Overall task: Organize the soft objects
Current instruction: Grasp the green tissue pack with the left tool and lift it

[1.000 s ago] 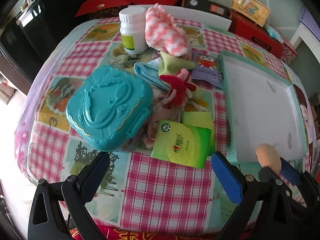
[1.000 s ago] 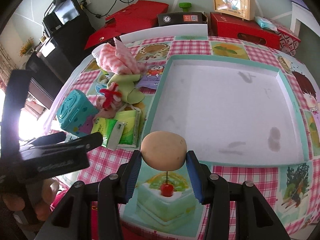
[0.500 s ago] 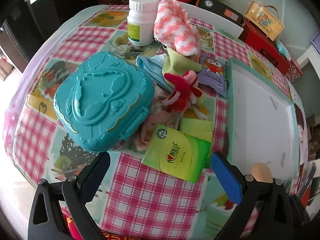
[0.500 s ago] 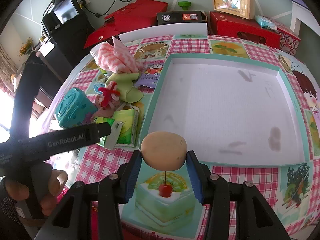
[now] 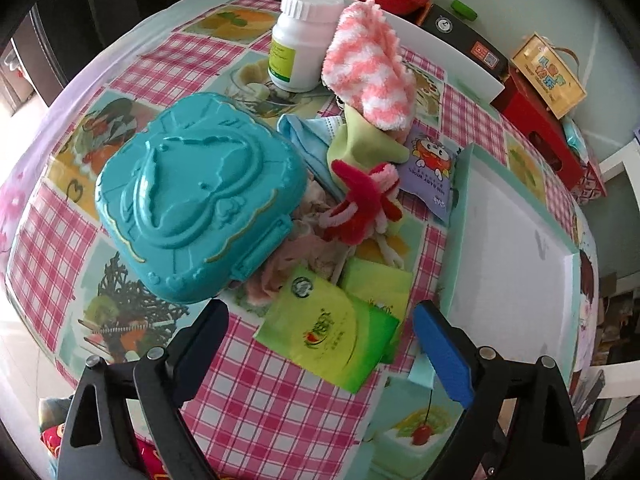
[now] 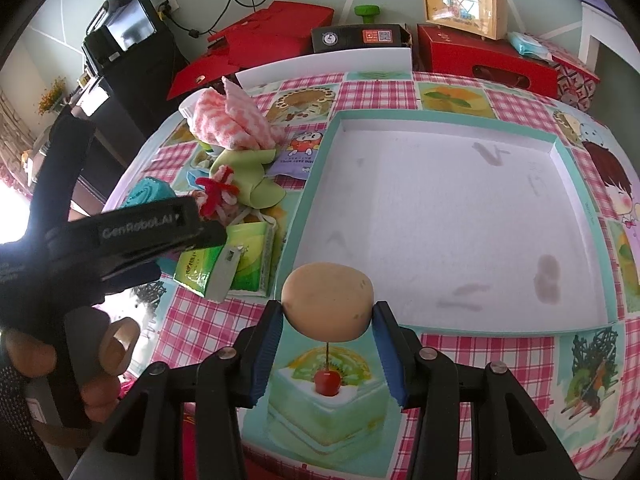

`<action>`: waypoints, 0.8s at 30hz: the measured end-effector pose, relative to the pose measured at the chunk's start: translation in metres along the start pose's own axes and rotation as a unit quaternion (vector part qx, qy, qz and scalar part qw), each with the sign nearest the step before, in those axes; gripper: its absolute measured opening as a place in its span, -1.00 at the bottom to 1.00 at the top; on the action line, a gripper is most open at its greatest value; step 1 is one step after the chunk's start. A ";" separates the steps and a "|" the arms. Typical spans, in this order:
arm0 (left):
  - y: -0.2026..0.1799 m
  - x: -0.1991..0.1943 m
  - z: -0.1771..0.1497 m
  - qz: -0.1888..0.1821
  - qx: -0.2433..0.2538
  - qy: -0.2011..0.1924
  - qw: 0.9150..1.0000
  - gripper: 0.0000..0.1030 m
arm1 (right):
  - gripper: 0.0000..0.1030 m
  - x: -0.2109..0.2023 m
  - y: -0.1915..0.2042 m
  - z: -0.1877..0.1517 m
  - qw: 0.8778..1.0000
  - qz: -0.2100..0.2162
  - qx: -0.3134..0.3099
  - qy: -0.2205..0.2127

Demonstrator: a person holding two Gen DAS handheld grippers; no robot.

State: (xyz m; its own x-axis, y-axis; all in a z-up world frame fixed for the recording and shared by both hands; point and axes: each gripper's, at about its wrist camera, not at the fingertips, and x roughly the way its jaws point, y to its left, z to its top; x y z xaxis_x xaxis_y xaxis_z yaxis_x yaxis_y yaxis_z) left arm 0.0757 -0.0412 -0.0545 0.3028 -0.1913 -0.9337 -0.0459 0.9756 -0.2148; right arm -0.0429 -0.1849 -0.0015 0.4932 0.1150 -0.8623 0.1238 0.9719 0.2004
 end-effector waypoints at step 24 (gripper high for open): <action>0.011 0.011 -0.010 -0.021 -0.012 0.015 1.000 -0.25 | -0.05 0.002 -0.003 0.000 1.000 -0.004 0.005 0.000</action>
State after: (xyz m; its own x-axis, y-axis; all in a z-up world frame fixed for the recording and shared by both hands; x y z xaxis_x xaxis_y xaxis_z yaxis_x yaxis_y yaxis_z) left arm 0.0694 -0.0335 -0.0701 0.2769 -0.2363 -0.9314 -0.0562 0.9637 -0.2612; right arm -0.0426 -0.1877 -0.0038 0.4916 0.1066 -0.8643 0.1369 0.9707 0.1976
